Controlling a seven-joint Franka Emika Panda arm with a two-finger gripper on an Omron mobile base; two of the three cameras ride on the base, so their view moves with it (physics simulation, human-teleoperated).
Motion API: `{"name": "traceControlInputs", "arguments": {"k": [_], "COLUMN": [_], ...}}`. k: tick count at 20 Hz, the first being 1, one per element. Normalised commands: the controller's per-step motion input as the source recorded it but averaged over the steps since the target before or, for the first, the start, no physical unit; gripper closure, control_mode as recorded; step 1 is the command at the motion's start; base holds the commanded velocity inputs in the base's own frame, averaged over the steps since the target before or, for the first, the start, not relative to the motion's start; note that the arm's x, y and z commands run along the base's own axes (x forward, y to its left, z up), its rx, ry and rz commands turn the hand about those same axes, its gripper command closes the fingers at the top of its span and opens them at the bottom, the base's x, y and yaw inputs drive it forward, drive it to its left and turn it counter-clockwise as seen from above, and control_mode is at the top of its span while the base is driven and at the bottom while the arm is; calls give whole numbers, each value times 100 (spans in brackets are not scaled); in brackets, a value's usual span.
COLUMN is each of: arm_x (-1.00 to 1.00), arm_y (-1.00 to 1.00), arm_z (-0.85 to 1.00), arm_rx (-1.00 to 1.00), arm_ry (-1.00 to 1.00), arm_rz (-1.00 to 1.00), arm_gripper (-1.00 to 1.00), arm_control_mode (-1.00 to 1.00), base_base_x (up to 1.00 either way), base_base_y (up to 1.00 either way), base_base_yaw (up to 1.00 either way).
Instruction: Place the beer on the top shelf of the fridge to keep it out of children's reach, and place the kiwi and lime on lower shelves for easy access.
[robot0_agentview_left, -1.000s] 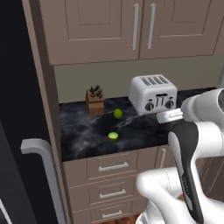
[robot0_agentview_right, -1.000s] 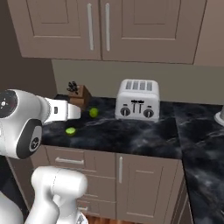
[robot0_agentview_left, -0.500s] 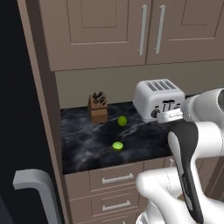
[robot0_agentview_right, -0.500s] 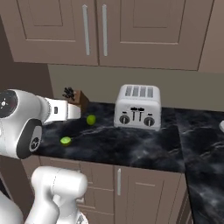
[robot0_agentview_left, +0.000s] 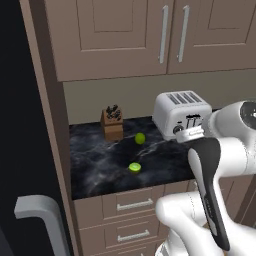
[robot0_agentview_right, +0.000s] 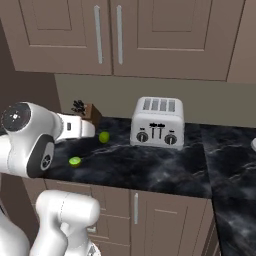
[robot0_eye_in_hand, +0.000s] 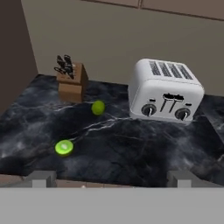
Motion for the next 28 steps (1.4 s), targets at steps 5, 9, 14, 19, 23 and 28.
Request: {"name": "traceControlInputs", "arguments": {"k": [5, 9, 14, 19, 23, 28], "arm_x": [0, 0, 0, 0, 12, 15], "arm_y": [1, 19, 28, 26, 8, 7], "arm_z": [-20, -22, -23, -31, -33, -38], "arm_rx": [0, 0, 0, 0, 0, 2], "arm_ry": [3, 3, 4, 7, 10, 8], "arm_rz": [3, 1, 0, 0, 0, 0], "arm_gripper": [-100, -100, -100, -100, -100, -100], "arm_control_mode": [-100, -100, -100, -100, -100, -100], "base_base_x": [0, 0, 0, 0, 0, 0], "base_base_y": [0, 0, 0, 0, 0, 0], "base_base_yaw": [0, 0, 0, 0, 0, 0]}}
